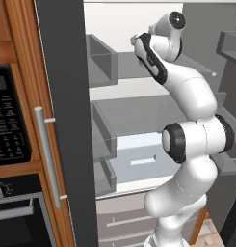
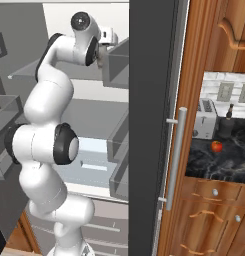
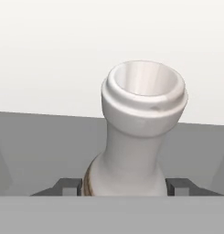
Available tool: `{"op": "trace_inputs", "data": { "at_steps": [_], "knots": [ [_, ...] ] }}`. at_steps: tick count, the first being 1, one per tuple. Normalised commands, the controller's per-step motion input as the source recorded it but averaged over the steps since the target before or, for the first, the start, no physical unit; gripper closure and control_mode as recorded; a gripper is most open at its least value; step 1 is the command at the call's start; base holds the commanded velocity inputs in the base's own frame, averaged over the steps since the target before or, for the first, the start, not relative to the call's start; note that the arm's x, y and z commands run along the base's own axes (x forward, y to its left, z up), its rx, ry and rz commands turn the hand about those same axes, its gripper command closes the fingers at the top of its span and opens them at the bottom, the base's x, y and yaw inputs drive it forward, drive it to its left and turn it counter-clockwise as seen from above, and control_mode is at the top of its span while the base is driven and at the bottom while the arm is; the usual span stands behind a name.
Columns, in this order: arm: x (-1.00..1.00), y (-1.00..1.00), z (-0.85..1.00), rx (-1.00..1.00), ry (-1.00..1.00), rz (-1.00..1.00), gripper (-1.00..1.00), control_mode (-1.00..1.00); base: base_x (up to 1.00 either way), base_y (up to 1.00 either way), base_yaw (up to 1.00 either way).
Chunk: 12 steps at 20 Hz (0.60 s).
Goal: Place the liquors on the top shelf of the fridge to keep them out of children's reach, and place the apple on lower shelves for easy access.
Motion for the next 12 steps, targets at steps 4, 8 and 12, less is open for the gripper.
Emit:
{"op": "trace_inputs", "data": {
  "at_steps": [4,8,12],
  "knots": [
    [0.62,0.18,-0.14,-0.07,0.03,0.03,-1.0,-1.0,0.0,0.0,0.0],
    [0.47,0.06,-0.1,-0.05,0.01,0.03,-1.0,-1.0,0.0,0.0,0.0],
    [0.11,0.0,-0.05,-0.02,0.0,0.04,-1.0,-1.0,0.0,0.0,0.0]
  ]
}}
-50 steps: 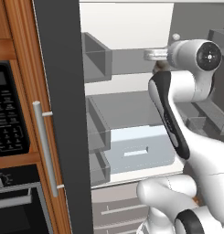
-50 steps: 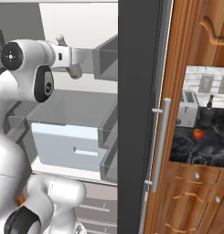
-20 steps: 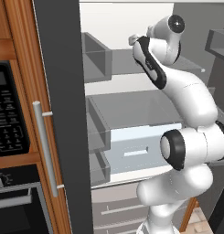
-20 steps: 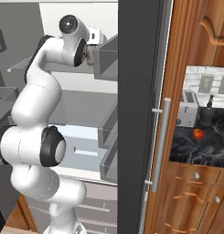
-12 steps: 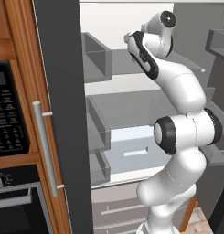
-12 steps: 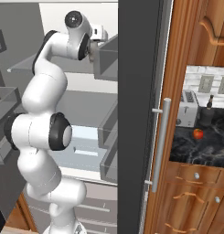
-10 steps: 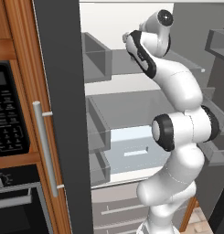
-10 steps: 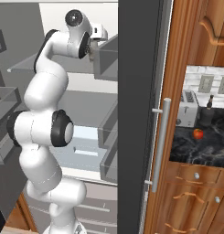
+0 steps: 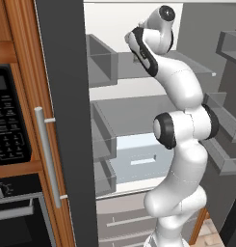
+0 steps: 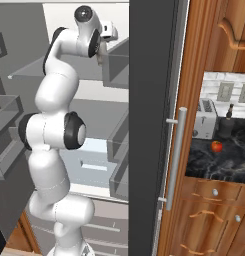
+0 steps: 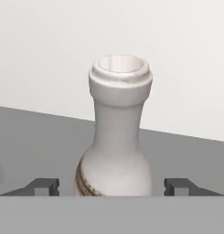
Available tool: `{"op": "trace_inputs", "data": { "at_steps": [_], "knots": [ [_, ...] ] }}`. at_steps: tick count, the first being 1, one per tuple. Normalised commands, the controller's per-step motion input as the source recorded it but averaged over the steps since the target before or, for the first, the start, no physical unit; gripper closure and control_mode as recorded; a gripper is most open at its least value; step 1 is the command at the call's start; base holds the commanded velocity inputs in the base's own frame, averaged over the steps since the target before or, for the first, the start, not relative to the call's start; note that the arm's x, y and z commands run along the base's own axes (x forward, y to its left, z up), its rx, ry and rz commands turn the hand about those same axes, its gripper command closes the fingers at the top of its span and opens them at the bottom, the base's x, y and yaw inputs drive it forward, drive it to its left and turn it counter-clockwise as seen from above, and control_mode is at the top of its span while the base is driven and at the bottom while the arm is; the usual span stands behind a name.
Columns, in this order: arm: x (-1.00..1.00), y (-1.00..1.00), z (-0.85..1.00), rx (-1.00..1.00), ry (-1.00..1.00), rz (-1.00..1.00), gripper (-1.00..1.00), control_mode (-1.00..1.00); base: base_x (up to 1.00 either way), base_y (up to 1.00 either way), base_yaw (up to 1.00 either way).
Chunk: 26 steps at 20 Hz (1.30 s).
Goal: Place the liquors on the top shelf of the fridge to keep them out of children's reach, and place the apple on lower shelves for easy access.
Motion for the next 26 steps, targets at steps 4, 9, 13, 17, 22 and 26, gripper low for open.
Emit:
{"op": "trace_inputs", "data": {
  "at_steps": [4,9,13,17,22,26],
  "knots": [
    [0.0,0.0,-0.08,-0.03,0.0,0.01,-1.0,-1.0,0.0,0.0,0.0],
    [-0.03,0.0,-0.26,-0.04,0.0,0.0,-1.0,-1.0,0.0,0.0,0.0],
    [-0.1,0.0,-0.48,-0.03,-0.05,0.0,-1.0,-1.0,0.0,0.0,0.0],
    [-0.44,0.0,-0.35,-0.04,-0.02,0.0,-1.0,-1.0,0.0,0.0,0.0],
    [-0.94,0.0,-0.22,-0.05,0.0,0.0,-1.0,-1.0,0.0,0.0,0.0],
    [-1.0,0.0,-0.32,-0.02,-0.01,0.0,-1.0,-1.0,0.0,0.0,0.0]
  ]
}}
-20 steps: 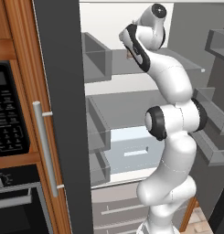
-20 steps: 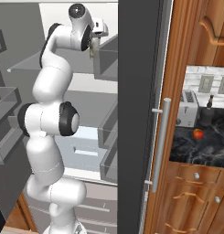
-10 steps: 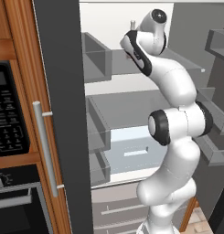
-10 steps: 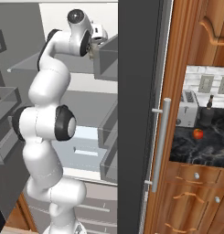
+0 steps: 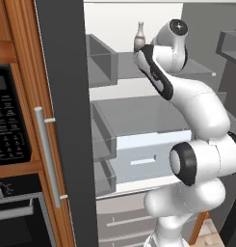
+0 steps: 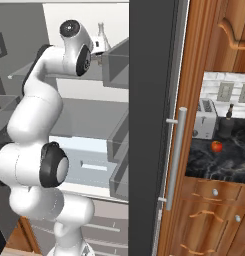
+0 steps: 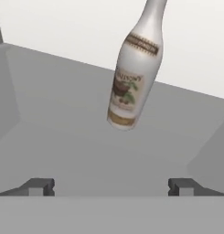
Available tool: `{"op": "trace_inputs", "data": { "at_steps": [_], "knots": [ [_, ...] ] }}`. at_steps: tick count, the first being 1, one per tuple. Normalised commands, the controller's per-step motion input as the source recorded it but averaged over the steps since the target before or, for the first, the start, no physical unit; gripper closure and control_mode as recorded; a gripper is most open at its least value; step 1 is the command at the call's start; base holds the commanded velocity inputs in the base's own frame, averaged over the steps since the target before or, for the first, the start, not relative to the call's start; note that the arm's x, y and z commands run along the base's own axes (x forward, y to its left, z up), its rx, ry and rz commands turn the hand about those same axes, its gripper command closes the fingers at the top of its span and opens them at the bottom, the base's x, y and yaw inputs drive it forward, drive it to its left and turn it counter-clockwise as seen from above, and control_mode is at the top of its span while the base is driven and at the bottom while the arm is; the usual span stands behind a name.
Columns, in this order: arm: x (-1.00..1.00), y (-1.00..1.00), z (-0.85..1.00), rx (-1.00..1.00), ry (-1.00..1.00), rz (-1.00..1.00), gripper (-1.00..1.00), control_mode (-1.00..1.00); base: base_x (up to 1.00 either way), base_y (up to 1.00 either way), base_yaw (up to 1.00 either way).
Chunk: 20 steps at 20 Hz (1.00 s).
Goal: Place the liquors on the top shelf of the fridge to keep them out of children's reach, and place the apple on lower shelves for easy access.
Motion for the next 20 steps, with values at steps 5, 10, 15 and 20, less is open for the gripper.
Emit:
{"op": "trace_inputs", "data": {
  "at_steps": [5,10,15,20],
  "knots": [
    [-1.0,0.0,-0.48,0.0,-0.1,0.0,-1.0,-1.0,0.0,0.0,0.0],
    [-1.0,0.0,-0.24,0.0,-0.03,0.0,-1.0,-1.0,0.0,0.0,0.0],
    [-0.91,0.0,0.0,0.0,0.0,0.0,-1.0,-1.0,0.0,0.0,0.0],
    [-0.63,0.0,0.18,0.0,0.05,0.0,-1.0,-1.0,0.0,0.0,0.0]
  ]
}}
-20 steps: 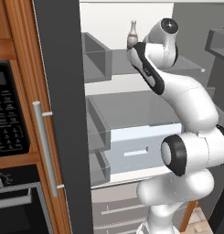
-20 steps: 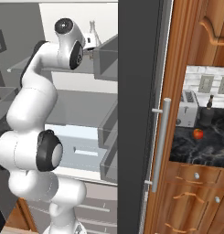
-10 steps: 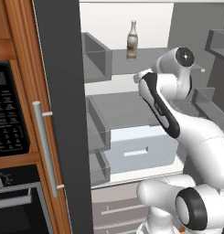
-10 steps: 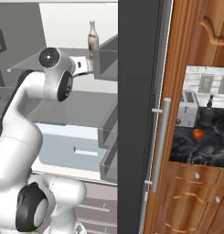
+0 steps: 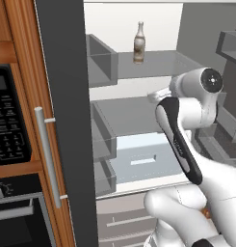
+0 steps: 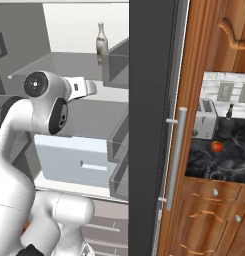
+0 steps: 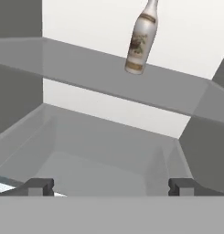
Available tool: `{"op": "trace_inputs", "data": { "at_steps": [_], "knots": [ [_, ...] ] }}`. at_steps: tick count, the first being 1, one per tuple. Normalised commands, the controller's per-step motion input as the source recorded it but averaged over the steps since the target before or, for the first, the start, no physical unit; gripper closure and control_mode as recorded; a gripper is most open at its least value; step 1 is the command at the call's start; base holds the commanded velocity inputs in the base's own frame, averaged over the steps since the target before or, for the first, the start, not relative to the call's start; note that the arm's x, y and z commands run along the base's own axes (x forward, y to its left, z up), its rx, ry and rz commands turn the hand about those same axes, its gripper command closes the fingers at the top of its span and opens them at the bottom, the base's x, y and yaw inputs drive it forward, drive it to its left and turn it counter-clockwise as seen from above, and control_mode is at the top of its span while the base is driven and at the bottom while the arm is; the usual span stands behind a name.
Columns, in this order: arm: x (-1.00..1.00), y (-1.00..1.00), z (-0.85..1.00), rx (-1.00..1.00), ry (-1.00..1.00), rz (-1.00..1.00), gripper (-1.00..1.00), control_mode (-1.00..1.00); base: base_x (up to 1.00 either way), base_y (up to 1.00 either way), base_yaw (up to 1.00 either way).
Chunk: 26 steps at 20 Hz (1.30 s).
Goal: Place the liquors on the top shelf of the fridge to keep them out of children's reach, and place the apple on lower shelves for easy access.
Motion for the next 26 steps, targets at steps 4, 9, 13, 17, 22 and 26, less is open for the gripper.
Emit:
{"op": "trace_inputs", "data": {
  "at_steps": [4,9,13,17,22,26],
  "knots": [
    [-0.66,0.0,0.15,0.0,0.07,0.0,-1.0,-1.0,0.0,0.0,0.0],
    [0.0,0.0,0.0,0.0,0.0,0.0,-1.0,1.0,-0.96,-0.06,-0.01],
    [0.0,0.0,0.0,0.0,0.0,0.0,-1.0,1.0,-1.0,-0.29,-0.15],
    [0.0,0.0,0.0,0.0,0.0,0.0,-1.0,1.0,-0.77,-0.51,-0.36],
    [0.0,0.0,0.0,0.0,0.0,0.0,-1.0,1.0,-0.19,-0.79,-0.59],
    [0.0,0.0,0.0,0.0,0.0,0.0,-1.0,1.0,0.0,-0.74,-0.73]
  ]
}}
